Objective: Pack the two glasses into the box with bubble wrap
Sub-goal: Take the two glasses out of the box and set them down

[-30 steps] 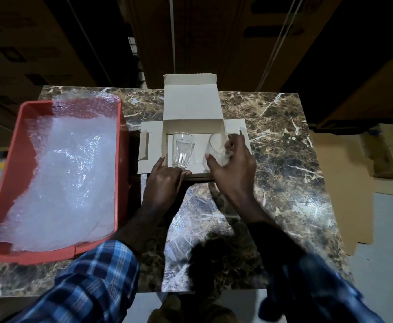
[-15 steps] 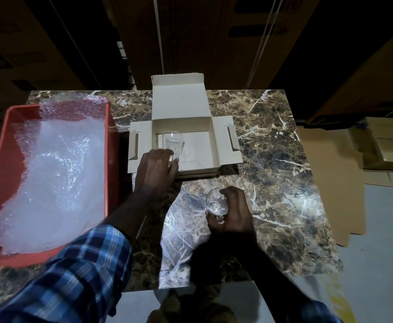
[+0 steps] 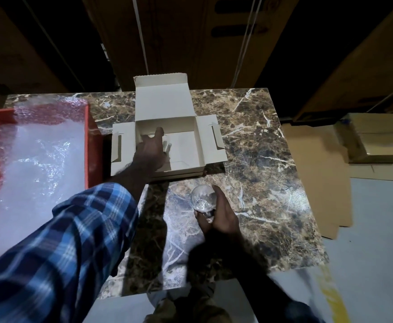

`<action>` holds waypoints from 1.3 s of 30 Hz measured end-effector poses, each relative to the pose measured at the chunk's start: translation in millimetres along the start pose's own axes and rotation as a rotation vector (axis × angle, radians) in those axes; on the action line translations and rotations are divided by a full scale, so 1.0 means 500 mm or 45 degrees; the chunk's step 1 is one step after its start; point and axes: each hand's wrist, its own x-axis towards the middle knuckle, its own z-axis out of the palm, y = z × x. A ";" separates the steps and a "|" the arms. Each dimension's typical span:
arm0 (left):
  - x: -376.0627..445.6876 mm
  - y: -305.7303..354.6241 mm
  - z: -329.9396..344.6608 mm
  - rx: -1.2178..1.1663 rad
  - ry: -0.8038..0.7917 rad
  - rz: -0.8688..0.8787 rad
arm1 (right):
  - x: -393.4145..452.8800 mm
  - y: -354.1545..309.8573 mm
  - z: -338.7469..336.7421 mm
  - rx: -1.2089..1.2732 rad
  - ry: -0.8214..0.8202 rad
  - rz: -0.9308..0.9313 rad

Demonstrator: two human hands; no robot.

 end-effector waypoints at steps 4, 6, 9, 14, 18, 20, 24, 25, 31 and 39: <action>-0.024 0.018 -0.015 -0.262 0.274 0.095 | 0.011 0.003 -0.007 0.008 -0.081 0.021; -0.048 0.037 -0.041 -0.447 0.426 0.149 | 0.012 0.006 -0.008 0.014 -0.105 0.041; -0.110 0.055 -0.073 -0.729 0.503 0.215 | 0.011 0.010 -0.011 0.022 -0.141 0.065; -0.286 0.044 -0.035 -1.040 0.322 0.150 | 0.011 0.010 -0.011 0.023 -0.175 0.102; -0.373 0.021 0.038 -1.100 0.181 0.030 | 0.014 0.011 -0.011 0.000 -0.174 0.107; -0.382 0.016 0.052 -1.072 0.212 -0.021 | 0.016 0.012 -0.010 0.008 -0.169 0.103; -0.369 0.022 0.044 -0.949 0.284 0.041 | 0.023 0.006 -0.006 0.030 -0.154 0.103; -0.365 0.020 0.043 -0.936 0.281 0.034 | 0.024 0.002 -0.005 0.041 -0.150 0.101; -0.340 0.013 0.051 -0.973 0.263 -0.069 | 0.037 -0.010 0.002 0.087 -0.142 0.053; -0.318 0.008 0.058 -0.998 0.188 -0.070 | 0.066 -0.026 0.011 0.083 -0.164 0.009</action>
